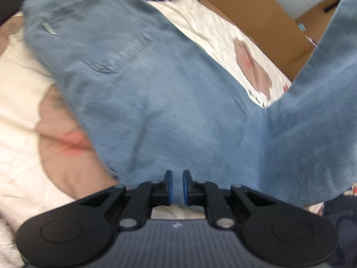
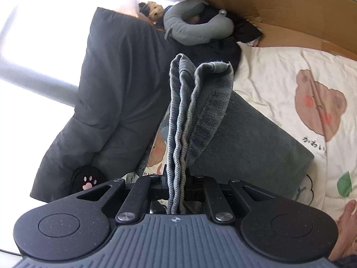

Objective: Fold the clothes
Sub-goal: 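Swing the held leg over the jeans body with the right gripper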

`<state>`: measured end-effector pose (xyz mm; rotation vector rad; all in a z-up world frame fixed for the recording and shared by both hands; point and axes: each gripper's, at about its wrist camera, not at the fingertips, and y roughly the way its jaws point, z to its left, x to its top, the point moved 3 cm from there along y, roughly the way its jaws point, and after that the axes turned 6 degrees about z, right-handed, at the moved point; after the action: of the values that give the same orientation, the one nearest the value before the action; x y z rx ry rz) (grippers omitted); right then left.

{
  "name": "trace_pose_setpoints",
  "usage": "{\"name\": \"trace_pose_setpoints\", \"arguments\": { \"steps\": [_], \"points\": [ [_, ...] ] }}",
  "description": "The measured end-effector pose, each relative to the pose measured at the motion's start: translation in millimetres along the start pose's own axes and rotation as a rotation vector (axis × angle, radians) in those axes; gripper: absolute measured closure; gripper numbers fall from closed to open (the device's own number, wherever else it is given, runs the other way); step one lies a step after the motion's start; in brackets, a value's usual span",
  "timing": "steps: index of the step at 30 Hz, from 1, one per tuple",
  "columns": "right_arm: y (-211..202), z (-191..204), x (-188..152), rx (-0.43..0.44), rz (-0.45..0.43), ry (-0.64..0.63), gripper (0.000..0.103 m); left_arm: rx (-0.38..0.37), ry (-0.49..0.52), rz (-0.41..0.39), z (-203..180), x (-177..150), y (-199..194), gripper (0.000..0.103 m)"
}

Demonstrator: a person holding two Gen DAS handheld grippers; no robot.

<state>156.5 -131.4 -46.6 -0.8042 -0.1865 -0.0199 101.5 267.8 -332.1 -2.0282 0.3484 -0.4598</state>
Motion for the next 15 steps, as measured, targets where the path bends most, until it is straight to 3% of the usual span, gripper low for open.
{"name": "trace_pose_setpoints", "arguments": {
  "steps": [15],
  "points": [
    [81.3,21.1,43.1,0.038,0.045,0.003,0.096,-0.019,-0.109,-0.154,44.9,16.1,-38.5,0.094]
  ]
}}
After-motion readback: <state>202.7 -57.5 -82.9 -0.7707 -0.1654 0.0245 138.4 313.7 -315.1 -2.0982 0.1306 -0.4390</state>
